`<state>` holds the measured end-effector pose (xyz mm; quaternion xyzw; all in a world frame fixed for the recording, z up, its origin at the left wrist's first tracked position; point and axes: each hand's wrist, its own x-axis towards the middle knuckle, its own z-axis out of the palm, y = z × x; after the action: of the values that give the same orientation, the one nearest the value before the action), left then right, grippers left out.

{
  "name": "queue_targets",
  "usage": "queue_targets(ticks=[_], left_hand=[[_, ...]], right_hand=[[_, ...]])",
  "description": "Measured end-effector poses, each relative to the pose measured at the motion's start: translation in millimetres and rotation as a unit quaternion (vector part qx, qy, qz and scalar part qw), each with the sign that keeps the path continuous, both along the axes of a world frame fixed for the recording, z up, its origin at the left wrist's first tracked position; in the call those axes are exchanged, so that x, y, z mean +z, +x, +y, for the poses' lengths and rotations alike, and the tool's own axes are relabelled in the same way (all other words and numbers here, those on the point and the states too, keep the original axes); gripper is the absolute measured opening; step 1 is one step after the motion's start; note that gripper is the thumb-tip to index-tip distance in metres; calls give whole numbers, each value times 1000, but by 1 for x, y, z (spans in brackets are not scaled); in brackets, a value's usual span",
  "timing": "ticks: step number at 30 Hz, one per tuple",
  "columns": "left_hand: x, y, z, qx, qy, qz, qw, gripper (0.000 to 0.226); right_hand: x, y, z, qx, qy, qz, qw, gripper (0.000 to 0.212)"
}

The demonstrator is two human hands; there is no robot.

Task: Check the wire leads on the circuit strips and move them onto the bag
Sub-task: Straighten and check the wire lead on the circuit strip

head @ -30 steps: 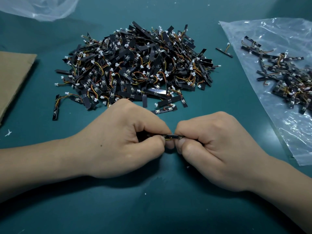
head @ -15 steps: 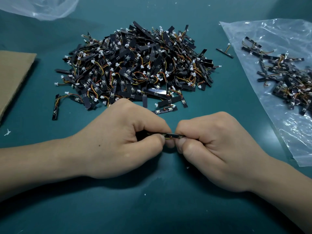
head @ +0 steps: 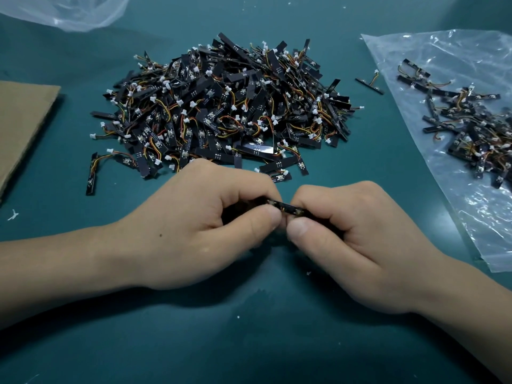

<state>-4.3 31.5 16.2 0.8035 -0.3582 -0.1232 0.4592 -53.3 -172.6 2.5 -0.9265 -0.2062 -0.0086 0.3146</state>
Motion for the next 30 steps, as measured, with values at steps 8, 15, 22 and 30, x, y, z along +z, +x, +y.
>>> queue_targets(ticks=[8,15,22,30], left_hand=[[-4,-2,2,-12,-22,22,999,37],[-5,-3,2,-10,-39,44,998,38],[-7,-3,5,-2,-47,34,998,41],[-9,5,8,-35,-17,-1,999,43]], right_hand=[[-3,0,-3,20,15,-9,1000,40],[-5,1,-5,36,7,-18,999,40],[-2,1,-6,58,19,-13,998,39],[-4,2,-10,44,120,-36,991,37]])
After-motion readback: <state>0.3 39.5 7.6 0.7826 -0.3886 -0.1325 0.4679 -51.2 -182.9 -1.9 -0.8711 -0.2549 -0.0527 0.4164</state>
